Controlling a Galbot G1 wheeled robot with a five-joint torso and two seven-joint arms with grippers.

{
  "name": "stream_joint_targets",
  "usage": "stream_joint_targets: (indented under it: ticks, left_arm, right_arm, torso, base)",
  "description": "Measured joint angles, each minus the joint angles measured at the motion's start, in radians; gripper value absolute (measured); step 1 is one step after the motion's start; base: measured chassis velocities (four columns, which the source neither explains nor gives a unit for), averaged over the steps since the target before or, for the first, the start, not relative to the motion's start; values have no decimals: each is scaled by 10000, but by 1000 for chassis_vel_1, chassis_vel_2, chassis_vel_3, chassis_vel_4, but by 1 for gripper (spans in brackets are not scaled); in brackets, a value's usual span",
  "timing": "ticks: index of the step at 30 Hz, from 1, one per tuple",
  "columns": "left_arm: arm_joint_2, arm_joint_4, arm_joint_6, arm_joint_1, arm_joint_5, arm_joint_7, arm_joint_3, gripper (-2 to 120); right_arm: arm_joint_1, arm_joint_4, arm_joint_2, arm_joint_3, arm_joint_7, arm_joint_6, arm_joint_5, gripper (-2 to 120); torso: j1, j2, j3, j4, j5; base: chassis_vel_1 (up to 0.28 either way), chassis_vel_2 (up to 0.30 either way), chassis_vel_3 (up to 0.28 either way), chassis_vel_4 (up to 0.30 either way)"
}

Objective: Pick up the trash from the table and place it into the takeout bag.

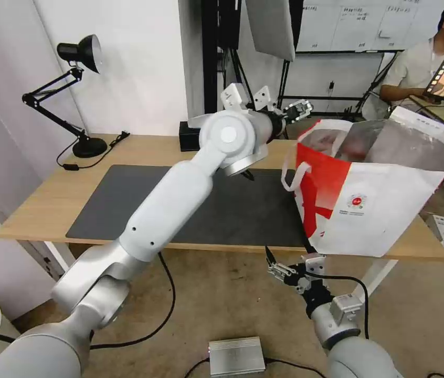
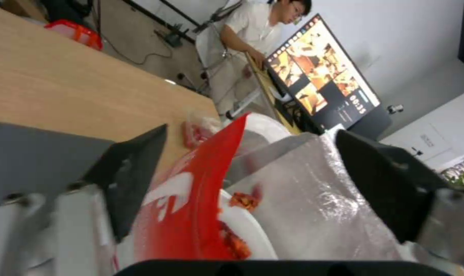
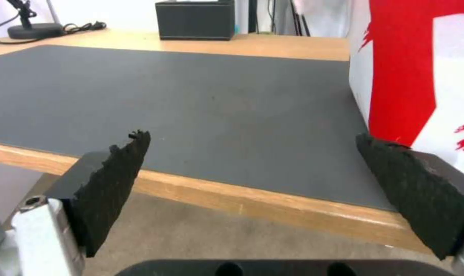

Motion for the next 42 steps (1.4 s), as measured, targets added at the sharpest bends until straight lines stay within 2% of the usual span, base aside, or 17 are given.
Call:
stream_joint_targets:
  ticks: [6,9,15,16,18,20,26,29,30,33,34,35,37,38,41,42]
  left_arm:
    - [299,-296,0,220,11,11,10,99]
    - [980,-804,0,528,225,286,32,100]
    - [1743,-1485,-21,1073,827,738,-58,100]
    - [2046,-1761,-65,1350,1192,1032,-87,100]
    - [2217,-1901,-81,1499,1375,1179,-118,100]
    - [2726,-2319,-106,2045,2016,1744,-289,100]
    - [3473,-2928,-134,2999,2865,2318,-744,100]
    - [4276,-3361,-221,3941,3772,3003,-1299,100]
    - [4276,-3361,-221,3941,3772,3003,-1299,100]
    - [5087,-3738,-287,4909,4551,3579,-1995,100]
    - [5087,-3738,-287,4909,4551,3579,-1995,100]
    - [5545,-3888,-432,5606,5309,4006,-2468,100]
    - [5650,-3906,-560,5829,5630,4145,-2584,100]
    - [5875,-3919,-883,6425,6460,4443,-2828,100]
    - [5964,-3923,-1046,6775,6844,4562,-2964,100]
    - [6036,-3977,-1321,7572,7641,4652,-3355,100]
  right_arm:
    - [0,0,0,0,0,0,0,100]
    - [0,0,0,0,0,0,0,100]
    - [0,0,0,0,0,0,0,100]
    - [0,0,0,0,-1,0,0,100]
    - [0,0,0,0,0,0,0,100]
    - [0,0,0,1,0,0,0,100]
    - [0,0,0,0,-1,0,0,100]
    - [0,0,0,0,0,0,1,100]
    - [0,0,0,0,0,0,1,100]
    - [0,0,0,1,0,0,0,100]
    - [0,0,0,1,0,0,0,100]
    - [0,0,0,1,0,0,1,100]
    - [0,0,0,1,0,0,0,100]
    - [0,0,-1,1,-1,0,1,100]
    - [0,0,-1,1,0,0,1,100]
    - [0,0,-1,0,0,0,0,100]
  torso:
    - [0,0,0,0,-1]
    - [0,0,0,0,-1]
    - [0,0,0,-1,-1]
    - [0,0,0,0,-2]
    - [0,0,0,0,-1]
    - [0,0,0,0,-1]
    - [-1,0,0,1,-2]
    - [0,1,-1,-2,-1]
    - [0,1,-1,-2,-1]
    - [0,1,-1,2,-2]
    - [0,1,-1,2,-2]
    - [-1,1,-1,3,-3]
    - [-1,1,-2,2,-1]
    - [-1,0,-1,1,-1]
    - [0,1,-1,1,-3]
    - [-2,1,-1,1,-3]
  base:
    - [0,0,0,0]
    - [0,0,0,0]
    - [0,0,0,0]
    - [0,0,0,0]
    - [0,0,0,0]
    - [0,0,0,0]
    - [0,0,0,0]
    - [0,0,0,0]
    - [0,0,0,0]
    - [0,0,0,0]
    - [0,0,0,0]
    - [0,0,0,0]
    - [0,0,0,0]
    - [0,0,0,0]
    - [0,0,0,0]
    - [0,0,0,0]
